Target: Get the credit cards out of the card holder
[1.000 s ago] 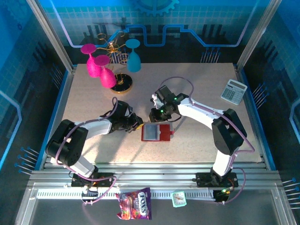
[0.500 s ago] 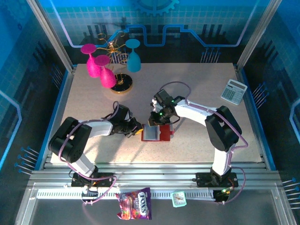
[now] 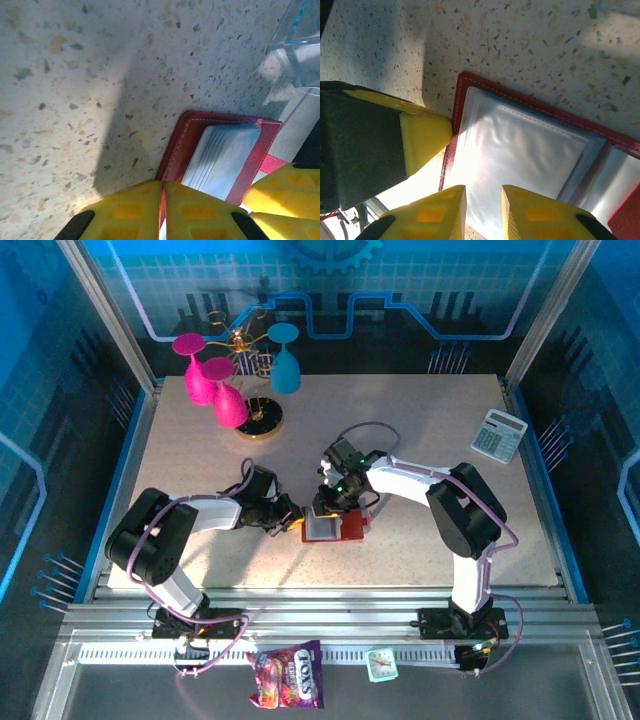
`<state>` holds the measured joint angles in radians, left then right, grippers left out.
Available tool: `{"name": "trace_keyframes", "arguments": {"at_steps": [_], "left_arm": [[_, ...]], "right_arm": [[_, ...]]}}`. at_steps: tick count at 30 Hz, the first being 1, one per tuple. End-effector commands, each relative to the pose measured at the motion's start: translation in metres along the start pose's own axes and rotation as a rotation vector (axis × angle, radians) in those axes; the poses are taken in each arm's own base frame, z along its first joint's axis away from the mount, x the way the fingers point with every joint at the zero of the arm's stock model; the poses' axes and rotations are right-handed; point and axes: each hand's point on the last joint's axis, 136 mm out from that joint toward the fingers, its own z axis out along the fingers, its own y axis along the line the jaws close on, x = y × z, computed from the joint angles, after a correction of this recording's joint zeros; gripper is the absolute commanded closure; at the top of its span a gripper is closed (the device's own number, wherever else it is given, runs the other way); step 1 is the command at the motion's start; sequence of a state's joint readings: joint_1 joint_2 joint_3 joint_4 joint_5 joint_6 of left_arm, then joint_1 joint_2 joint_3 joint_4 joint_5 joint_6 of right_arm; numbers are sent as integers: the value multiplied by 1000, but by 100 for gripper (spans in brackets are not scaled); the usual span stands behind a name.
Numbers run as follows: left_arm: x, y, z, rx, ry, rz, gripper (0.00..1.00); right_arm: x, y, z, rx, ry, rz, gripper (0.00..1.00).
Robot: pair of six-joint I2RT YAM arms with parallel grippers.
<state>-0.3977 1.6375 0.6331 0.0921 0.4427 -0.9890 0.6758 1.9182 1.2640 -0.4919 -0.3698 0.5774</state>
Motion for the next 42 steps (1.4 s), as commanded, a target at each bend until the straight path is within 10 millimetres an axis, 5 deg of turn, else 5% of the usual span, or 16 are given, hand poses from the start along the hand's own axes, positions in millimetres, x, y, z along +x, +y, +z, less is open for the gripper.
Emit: {"name": "trace_keyframes", "arguments": {"at_steps": [1,9,31,42], "left_arm": [[9,14,0,-38,21,-10,88],[10,14,0,-41,28,-3,88],[10,12,-3,-56,33,6,88],[6,-27,-28,-10,-6,42,87]], "right_arm": [[13,-3,11,2,44,17,71],[19,-10,11,34,56,16,61],[21,-28,6,71,38,47,54],[17,-29,6,-29,1,86,53]]}}
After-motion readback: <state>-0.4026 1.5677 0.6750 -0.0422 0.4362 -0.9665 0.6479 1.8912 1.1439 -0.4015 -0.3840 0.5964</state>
